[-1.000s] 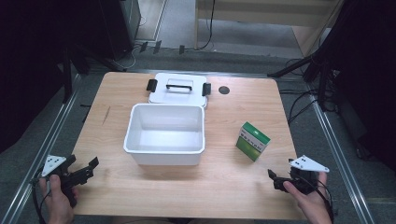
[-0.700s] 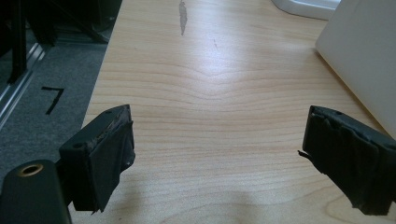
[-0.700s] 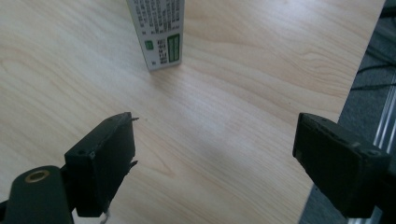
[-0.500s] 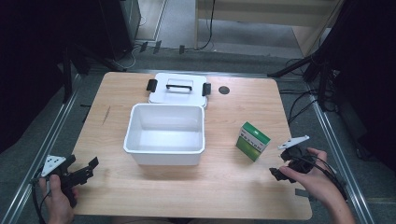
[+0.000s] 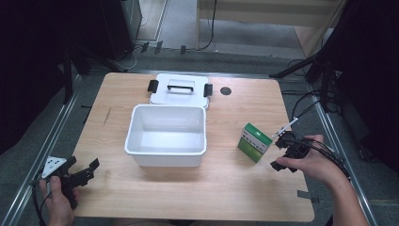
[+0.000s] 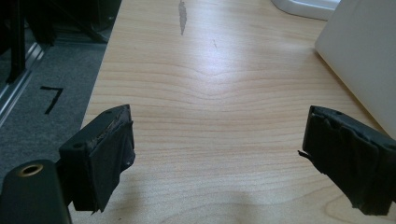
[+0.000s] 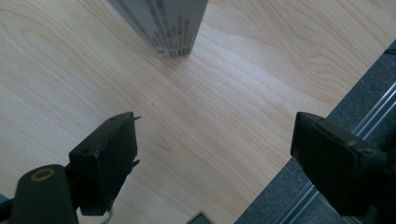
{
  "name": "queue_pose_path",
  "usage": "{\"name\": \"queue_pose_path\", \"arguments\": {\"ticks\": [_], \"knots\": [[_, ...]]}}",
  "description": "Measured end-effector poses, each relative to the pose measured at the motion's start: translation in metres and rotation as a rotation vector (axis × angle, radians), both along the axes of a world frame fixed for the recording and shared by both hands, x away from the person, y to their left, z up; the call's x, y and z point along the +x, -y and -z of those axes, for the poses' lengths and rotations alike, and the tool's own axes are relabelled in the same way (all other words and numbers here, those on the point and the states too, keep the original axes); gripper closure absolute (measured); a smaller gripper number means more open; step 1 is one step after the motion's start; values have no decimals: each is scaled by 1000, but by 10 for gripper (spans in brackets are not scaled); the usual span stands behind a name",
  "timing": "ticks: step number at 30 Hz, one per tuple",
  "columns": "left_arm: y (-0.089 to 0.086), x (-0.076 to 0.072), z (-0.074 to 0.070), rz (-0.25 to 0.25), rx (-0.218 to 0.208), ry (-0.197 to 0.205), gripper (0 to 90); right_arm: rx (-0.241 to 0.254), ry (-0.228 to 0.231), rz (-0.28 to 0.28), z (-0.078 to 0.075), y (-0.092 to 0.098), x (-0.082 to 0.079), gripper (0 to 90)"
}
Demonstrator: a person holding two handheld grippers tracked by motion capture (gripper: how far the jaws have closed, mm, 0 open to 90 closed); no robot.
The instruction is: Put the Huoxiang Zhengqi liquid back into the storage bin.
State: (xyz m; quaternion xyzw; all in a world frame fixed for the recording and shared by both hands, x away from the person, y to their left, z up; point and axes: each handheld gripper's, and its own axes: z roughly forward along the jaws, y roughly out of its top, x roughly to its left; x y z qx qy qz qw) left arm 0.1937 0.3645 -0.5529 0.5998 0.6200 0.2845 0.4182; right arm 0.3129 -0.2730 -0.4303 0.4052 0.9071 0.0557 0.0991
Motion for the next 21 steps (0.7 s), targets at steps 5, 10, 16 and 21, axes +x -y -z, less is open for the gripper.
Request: {"name": "queue_pose_path", "arguments": {"ticks": [5,10,16,21], "knots": [[0,0,0,0,0,-1,99,-22,-3,-14,-10,-10,7,170],[0,0,0,1,0,-2,99,-38,4,-28,-21,-18,15,178],[0,0,0,1,0,-3,99,-48,6,-38,-31,-26,20,183],[0,0,0,0,-2,-4,99,-45,-7,-39,-35,-33,23,191]]}}
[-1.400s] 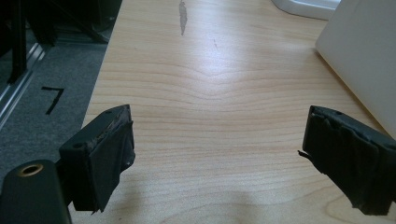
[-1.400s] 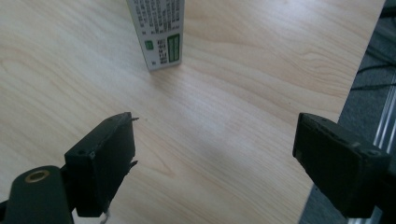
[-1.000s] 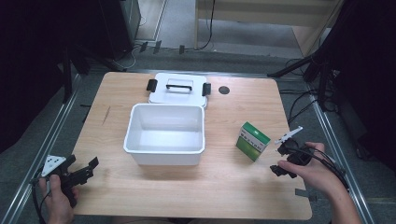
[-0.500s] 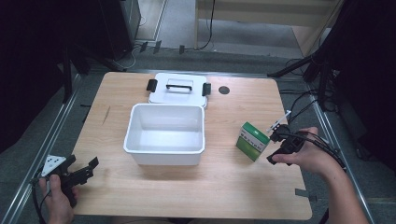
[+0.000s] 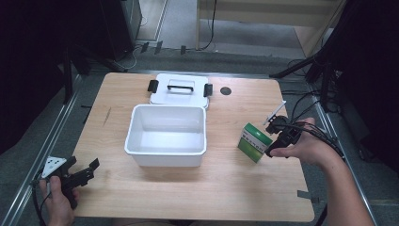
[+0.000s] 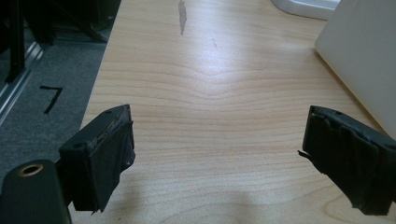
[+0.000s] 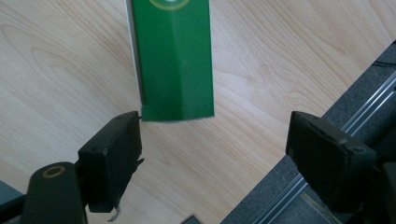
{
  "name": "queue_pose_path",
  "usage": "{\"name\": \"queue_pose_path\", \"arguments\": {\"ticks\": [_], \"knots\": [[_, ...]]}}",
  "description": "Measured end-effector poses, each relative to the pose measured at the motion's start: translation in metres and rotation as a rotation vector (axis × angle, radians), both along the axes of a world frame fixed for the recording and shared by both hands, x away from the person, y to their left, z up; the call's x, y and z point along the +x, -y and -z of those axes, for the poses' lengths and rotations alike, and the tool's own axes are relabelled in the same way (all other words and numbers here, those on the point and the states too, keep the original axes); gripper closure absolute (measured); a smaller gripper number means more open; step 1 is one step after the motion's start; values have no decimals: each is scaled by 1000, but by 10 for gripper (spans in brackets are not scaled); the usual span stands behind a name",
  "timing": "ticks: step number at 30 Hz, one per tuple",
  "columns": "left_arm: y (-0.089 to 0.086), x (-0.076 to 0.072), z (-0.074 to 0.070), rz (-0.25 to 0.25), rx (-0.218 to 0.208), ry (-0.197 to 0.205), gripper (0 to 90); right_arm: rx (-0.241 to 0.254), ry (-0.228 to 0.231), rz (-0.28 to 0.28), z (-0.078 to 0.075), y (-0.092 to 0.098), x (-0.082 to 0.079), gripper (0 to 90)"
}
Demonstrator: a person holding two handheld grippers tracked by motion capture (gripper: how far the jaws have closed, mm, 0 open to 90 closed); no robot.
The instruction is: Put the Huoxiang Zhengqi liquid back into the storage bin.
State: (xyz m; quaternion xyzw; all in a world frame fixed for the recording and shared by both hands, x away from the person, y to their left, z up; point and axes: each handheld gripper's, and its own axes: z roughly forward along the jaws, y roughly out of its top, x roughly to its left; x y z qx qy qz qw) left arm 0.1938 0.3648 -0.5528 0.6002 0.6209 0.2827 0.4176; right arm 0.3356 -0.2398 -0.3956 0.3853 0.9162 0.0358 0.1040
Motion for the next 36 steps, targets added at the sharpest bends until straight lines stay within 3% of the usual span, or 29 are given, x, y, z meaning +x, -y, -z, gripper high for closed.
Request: {"name": "queue_pose_path", "arguments": {"ticks": [16,36], "knots": [[-1,0,0,-1,-7,-4,99,32,-26,-10,-5,-24,12,271],[-1,1,0,-2,-13,-7,99,78,-112,2,0,-46,27,425]]}}
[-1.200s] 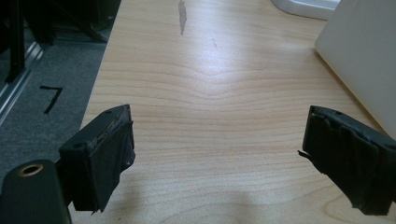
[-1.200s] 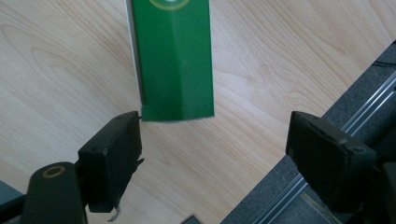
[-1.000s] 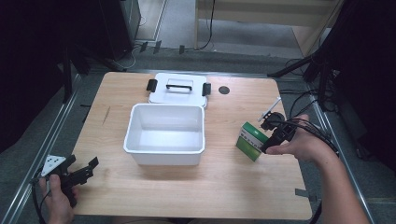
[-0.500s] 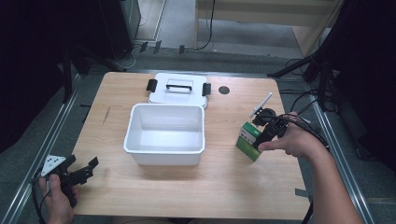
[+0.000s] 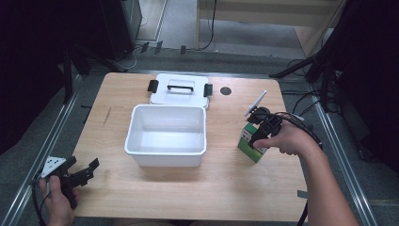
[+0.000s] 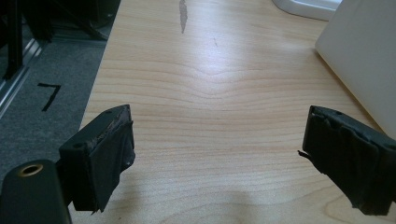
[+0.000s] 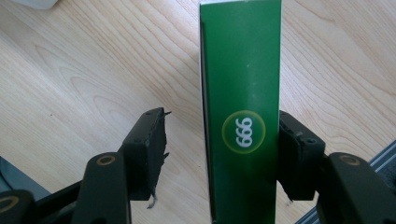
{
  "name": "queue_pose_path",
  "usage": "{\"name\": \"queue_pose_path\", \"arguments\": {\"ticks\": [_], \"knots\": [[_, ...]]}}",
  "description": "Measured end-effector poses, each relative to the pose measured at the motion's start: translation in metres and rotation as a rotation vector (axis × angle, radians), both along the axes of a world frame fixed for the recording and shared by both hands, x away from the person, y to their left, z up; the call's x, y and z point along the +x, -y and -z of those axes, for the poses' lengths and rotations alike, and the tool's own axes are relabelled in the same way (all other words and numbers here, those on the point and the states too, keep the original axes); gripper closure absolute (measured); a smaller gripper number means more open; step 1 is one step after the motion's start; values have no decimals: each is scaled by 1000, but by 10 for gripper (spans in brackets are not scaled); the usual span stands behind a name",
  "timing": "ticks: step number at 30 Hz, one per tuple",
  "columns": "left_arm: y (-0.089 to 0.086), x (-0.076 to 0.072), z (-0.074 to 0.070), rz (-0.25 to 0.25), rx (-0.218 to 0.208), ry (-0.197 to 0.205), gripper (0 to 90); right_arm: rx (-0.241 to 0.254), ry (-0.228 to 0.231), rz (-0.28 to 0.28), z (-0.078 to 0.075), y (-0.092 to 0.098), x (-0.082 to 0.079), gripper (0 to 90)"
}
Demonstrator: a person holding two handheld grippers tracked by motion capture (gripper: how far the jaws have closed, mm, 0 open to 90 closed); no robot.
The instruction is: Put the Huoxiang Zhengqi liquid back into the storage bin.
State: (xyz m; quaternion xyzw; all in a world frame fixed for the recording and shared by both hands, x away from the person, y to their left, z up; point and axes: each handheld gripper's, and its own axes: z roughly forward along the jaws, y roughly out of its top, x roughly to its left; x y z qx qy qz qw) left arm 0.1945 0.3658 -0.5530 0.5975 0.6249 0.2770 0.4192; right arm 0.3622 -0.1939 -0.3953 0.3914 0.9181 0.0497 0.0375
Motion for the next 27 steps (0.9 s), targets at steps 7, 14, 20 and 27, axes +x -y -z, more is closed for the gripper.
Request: {"name": "queue_pose_path", "arguments": {"ticks": [7,14,20,27], "knots": [[0,0,0,0,1,1,99,8,-15,20,1,0,7,507],[0,0,0,1,0,0,99,-3,-20,19,5,-1,12,585],[0,0,0,1,0,0,99,-10,-11,22,7,0,12,606],[0,0,0,1,1,0,99,-25,18,-10,8,-1,11,644]]}}
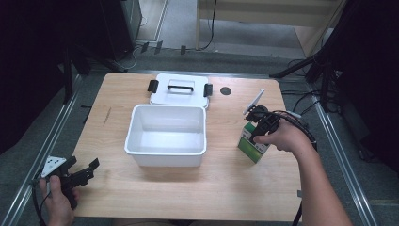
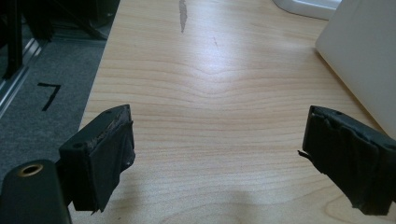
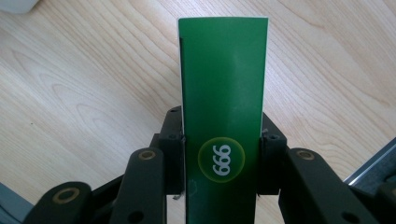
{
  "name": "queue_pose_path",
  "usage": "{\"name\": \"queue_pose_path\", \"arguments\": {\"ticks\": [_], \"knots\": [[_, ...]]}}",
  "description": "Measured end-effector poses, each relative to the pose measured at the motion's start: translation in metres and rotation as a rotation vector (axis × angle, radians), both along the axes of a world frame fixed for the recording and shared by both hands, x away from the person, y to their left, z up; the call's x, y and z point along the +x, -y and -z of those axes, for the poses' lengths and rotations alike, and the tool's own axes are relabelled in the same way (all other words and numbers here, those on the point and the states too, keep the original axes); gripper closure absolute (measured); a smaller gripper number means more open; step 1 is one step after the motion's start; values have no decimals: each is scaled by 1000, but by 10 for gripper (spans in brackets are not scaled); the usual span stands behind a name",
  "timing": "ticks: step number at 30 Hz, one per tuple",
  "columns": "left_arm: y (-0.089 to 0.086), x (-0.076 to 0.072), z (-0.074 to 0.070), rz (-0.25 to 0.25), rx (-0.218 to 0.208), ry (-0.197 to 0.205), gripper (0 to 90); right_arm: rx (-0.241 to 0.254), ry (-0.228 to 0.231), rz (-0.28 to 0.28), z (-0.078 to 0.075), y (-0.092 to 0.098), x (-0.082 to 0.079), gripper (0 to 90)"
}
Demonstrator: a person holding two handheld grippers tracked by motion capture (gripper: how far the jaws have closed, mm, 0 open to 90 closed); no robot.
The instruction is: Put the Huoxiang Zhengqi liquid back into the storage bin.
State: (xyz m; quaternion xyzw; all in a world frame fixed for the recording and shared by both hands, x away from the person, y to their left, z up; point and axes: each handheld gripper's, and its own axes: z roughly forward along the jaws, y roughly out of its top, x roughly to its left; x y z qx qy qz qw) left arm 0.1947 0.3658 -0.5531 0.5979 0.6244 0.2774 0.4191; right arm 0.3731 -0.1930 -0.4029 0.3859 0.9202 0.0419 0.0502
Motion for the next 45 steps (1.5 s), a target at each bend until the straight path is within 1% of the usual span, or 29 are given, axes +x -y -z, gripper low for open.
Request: {"name": "queue_pose_path", "arguments": {"ticks": [1,3,6,7,8,9,14,15,16,17,18,19,20,21,23,27,29,33,36,37,39,45], "knots": [[0,0,0,0,-2,0,99,-8,5,-17,0,-1,-1,646],[0,0,0,-1,-3,0,99,-10,6,-27,0,-1,-2,647],[0,0,0,-1,-1,-1,99,-31,24,-66,-1,-2,-4,648],[0,0,0,0,-2,-1,99,-35,41,-88,-2,-2,-5,648],[0,0,0,-1,-3,0,99,-35,41,-88,-2,-2,-5,648],[0,0,0,-1,-3,0,99,-39,42,-101,-4,-2,-5,648],[0,0,0,-1,-4,0,99,-36,53,-173,-14,-5,-9,648],[0,0,0,-1,-4,0,99,-36,50,-180,-16,-6,-9,648],[0,0,0,-1,-3,0,99,-31,48,-206,-21,-10,-11,647],[0,0,0,-1,-3,0,99,-31,48,-206,-21,-10,-11,647],[0,0,0,-1,-3,0,99,-24,48,-231,-25,-14,-12,647],[0,0,0,-1,-3,0,99,-21,48,-244,-28,-16,-12,647],[0,0,0,-1,-3,0,99,-21,48,-244,-28,-16,-12,647],[0,0,0,-1,-2,0,99,-18,48,-257,-30,-18,-12,647],[0,0,0,-1,-5,2,99,-16,60,-307,-37,-22,-12,647],[0,0,0,-2,-6,3,99,-13,74,-343,-50,-30,-11,647],[0,0,0,-1,-7,2,99,-17,84,-383,-56,-34,-10,647],[-1,0,0,-1,-7,2,99,-19,100,-414,-70,-43,-9,647],[-1,0,0,-1,-7,3,99,-13,111,-418,-79,-50,-8,647],[-1,0,0,0,-7,2,99,-13,106,-413,-82,-53,-8,647],[-1,0,0,0,-6,2,99,-15,101,-422,-87,-57,-7,647],[0,0,0,1,-10,2,99,-11,106,-485,-100,-71,-4,647]]}}
